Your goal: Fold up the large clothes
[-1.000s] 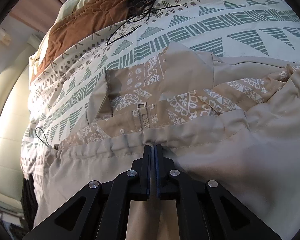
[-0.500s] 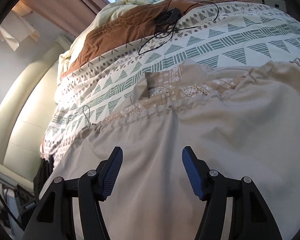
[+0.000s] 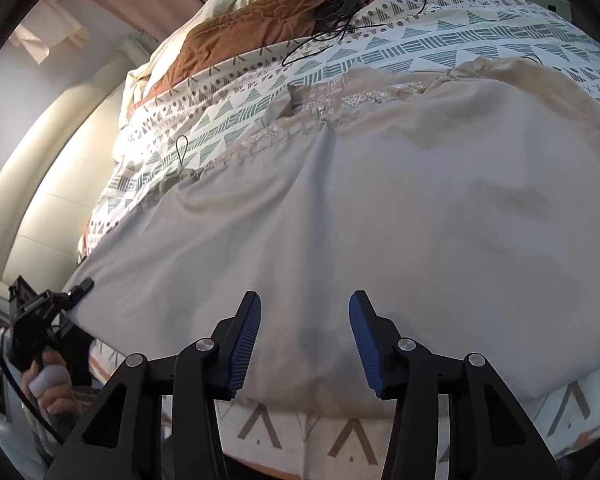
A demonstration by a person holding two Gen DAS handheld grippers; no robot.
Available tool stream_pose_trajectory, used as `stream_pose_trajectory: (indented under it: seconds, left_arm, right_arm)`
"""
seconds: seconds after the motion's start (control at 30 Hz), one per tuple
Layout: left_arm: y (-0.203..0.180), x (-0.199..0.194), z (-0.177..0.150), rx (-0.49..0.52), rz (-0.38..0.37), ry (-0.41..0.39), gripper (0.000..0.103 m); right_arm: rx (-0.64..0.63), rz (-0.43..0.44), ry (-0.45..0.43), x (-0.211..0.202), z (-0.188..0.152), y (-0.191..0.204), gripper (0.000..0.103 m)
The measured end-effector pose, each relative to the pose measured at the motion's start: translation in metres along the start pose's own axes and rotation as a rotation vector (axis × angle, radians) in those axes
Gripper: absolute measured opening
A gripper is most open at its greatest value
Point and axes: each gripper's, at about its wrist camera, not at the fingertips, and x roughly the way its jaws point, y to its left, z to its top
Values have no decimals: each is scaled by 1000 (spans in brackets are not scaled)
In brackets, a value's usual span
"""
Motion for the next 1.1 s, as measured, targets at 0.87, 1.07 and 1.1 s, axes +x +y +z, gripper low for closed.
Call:
stream_pose_trajectory:
  seconds: [0.87,1.07,1.1]
  left_arm:
    - [17,-68,-8,-10,-22,-60,7]
    - [-26,-66,-7,57,-76,-41,7]
    - [-36,-65,-7,69,-91,-36,7]
  right_arm:
    - [-30,-2,132,44,-59,18,26]
    - [-43,5,109,46,-65,18,25]
    - [-34,17,107,47,-65,15,25]
